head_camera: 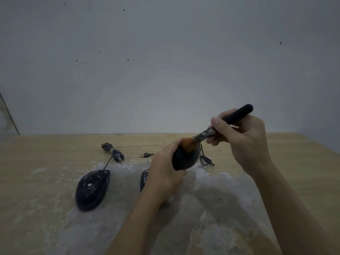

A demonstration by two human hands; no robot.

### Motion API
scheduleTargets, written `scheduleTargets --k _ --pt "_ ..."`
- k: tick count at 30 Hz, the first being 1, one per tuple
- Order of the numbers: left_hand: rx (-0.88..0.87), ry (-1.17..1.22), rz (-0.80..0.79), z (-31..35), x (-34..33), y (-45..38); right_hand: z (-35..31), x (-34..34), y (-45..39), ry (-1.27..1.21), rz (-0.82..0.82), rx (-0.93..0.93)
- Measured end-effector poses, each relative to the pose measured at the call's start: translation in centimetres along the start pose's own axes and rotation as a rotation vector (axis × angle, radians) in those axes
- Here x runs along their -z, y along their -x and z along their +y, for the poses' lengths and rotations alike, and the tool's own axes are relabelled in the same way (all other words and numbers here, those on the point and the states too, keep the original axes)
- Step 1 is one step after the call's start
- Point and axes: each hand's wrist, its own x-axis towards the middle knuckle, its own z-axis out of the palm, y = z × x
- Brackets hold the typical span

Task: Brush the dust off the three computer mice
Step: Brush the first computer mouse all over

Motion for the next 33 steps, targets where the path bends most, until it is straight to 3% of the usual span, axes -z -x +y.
scheduleTargets --k 2,5,9,12,16,19,22,26,29,33 --pt "-0.009 -0.020 0.005 -0.1 0.0 0.0 0.2 -0.1 0.0 0.015 -0.053 -0.037" --pt "-0.011 -0.028 -0.008 -0.2 0.0 0.2 0.8 0.0 -0.2 0.204 0.095 0.025" --pt "-0.014 -0.042 -0.007 -0.2 -0.2 0.1 0.5 0.7 -0.2 0.075 -0.080 -0.070" --pt "-0.040 -0.053 -0.017 -0.2 -0.2 0.2 0.6 0.9 -0.4 0.133 0.004 -0.049" --pt "-0.044 -0.074 -0.037 -0.3 -0.2 0.2 0.7 0.7 -0.4 0.088 -0.037 -0.096" --pt "-0.053 -0.081 -0.040 -0.3 -0.1 0.2 0.8 0.8 -0.4 0.197 0.077 -0.057" --pt "-0.066 -0.099 -0.050 -0.4 0.0 0.2 0.7 0.9 -0.5 0.081 -0.040 -0.143" --pt "-0.059 -0.093 -0.060 -0.3 0.0 0.3 1.0 0.9 -0.6 0.200 0.089 -0.090" --pt "-0.062 -0.086 -0.063 -0.3 0.0 0.3 0.9 0.9 -0.6 0.090 -0.026 -0.165" --pt "-0.060 -0.085 -0.078 -0.3 0.0 0.3 0.9 1.1 -0.6 0.206 0.095 -0.111"
